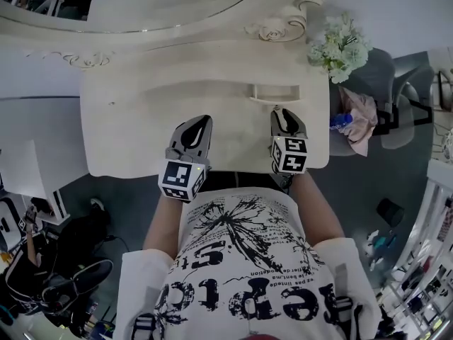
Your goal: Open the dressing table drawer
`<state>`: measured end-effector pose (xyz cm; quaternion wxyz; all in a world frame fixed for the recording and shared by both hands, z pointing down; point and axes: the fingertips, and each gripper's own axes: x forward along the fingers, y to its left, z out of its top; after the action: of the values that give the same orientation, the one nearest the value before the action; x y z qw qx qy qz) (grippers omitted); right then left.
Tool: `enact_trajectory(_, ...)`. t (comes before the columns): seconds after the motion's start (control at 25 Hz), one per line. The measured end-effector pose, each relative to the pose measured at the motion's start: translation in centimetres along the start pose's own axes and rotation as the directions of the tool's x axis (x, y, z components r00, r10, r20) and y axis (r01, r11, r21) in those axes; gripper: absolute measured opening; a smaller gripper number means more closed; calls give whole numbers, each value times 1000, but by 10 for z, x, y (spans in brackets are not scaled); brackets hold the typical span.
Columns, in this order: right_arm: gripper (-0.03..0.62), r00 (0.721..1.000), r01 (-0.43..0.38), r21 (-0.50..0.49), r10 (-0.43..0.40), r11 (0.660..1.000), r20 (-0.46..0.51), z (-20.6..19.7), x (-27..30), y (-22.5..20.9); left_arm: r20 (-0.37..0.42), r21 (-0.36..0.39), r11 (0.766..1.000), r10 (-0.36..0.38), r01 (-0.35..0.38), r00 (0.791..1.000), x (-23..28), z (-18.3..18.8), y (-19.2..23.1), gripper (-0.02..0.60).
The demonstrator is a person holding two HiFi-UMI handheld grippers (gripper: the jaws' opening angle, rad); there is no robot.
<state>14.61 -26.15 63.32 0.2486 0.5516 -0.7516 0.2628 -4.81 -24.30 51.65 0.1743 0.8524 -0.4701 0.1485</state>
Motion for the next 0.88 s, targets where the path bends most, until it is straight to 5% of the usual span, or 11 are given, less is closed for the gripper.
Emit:
enact_trajectory(0.44,31,973,-80,-51,89,995,212,83,-48,27,53,20,1000,16,-17,998,-6,31,5,6)
enact_trajectory(0.88,17,850,-155,-143,206,977,485,201,-99,71,209,102,990,73,-96,975,-26,108,23,6)
